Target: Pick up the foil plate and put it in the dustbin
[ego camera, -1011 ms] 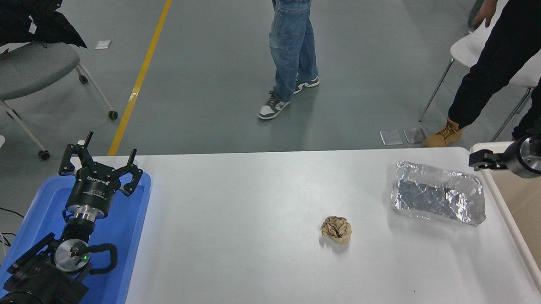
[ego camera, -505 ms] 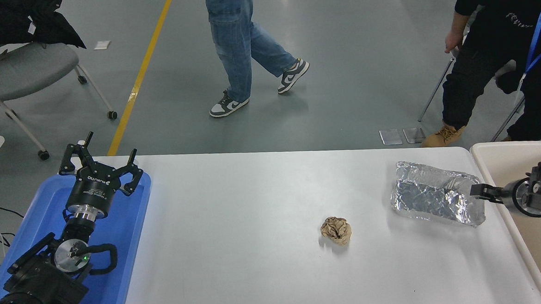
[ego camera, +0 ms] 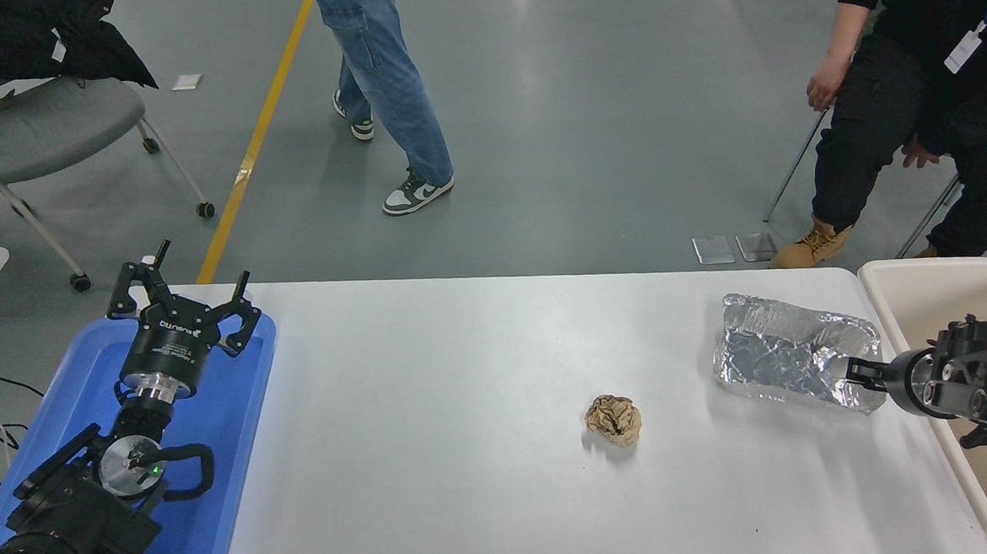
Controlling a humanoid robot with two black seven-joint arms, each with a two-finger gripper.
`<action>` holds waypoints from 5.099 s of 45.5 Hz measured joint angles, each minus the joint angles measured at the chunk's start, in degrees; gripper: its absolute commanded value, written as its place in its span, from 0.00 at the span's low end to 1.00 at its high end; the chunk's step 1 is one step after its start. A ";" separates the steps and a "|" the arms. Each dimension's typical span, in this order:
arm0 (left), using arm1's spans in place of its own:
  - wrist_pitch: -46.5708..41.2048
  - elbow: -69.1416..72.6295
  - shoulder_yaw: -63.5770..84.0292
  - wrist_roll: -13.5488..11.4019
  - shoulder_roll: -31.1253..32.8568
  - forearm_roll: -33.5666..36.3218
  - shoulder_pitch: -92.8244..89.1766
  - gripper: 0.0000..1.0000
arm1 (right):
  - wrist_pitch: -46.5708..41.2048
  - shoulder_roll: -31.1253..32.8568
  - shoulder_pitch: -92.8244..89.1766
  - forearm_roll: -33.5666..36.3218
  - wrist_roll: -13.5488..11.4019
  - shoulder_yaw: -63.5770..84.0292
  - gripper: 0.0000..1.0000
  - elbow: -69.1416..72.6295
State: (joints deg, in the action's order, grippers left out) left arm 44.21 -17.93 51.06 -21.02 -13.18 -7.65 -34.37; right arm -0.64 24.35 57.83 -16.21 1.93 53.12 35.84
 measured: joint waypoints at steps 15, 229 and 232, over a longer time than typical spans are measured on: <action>0.00 0.00 0.00 0.01 0.00 0.00 0.00 1.00 | 0.97 -0.43 -0.91 -1.31 3.04 0.44 0.00 0.10; 0.00 0.00 0.00 0.00 0.00 0.00 0.00 1.00 | 2.19 11.60 -22.22 13.09 1.50 -13.47 0.47 -24.35; 0.00 0.00 0.00 0.00 0.00 0.00 0.00 1.00 | 2.28 11.16 -22.63 13.01 1.51 -13.71 0.83 -24.48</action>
State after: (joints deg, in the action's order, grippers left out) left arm 44.21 -17.93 51.06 -21.02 -13.18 -7.64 -34.36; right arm 1.64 35.51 35.19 -3.21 3.44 39.41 11.36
